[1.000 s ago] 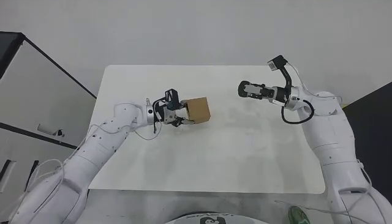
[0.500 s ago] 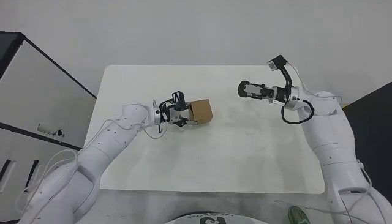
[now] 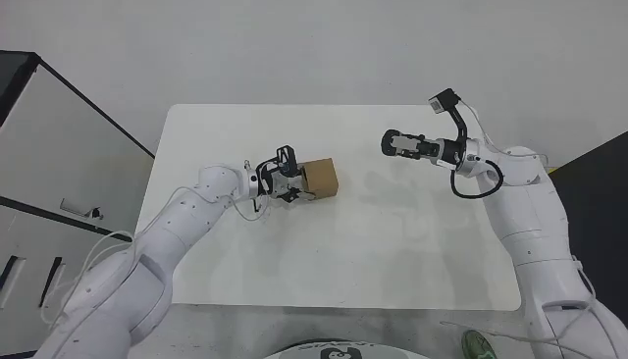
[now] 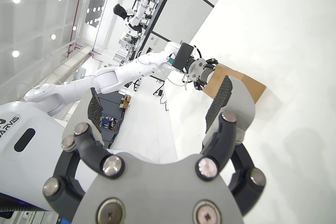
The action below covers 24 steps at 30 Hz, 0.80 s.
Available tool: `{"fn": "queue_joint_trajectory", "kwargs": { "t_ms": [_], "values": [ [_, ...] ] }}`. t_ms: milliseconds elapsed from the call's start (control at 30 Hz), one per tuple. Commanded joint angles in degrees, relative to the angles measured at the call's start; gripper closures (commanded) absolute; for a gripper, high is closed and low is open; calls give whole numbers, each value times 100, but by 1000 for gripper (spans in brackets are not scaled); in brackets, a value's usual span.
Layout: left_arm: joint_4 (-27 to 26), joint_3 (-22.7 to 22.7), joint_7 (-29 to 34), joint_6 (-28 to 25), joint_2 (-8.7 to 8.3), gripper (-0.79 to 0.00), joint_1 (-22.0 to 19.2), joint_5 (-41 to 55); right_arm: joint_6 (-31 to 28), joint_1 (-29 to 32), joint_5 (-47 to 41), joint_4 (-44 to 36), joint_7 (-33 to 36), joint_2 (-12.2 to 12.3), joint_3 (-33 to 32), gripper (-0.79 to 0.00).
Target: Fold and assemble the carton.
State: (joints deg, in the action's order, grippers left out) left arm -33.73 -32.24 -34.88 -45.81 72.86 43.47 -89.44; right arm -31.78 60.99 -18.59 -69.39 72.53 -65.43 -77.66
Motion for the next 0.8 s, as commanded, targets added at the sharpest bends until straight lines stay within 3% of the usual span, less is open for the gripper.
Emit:
{"fn": "queue_joint_trajectory", "kwargs": {
  "t_ms": [0,100,167,200,233,767],
  "values": [
    [77,14,-70,-5,31,0,-18,14,0,0,0,0,0,0,0,-785],
    [183,38,-140,6,73,0,-55,-5,0,0,0,0,0,0,0,-785],
    [244,54,-166,7,97,-351,-77,-23,0,0,0,0,0,0,0,-785],
    [270,61,-181,7,108,-727,-86,-30,0,0,0,0,0,0,0,-785],
    [298,66,-191,0,119,-785,-95,-34,0,0,0,0,0,0,0,-785],
    [681,-122,-430,245,185,-785,-154,284,0,0,0,0,0,0,0,-785]
  ]
}}
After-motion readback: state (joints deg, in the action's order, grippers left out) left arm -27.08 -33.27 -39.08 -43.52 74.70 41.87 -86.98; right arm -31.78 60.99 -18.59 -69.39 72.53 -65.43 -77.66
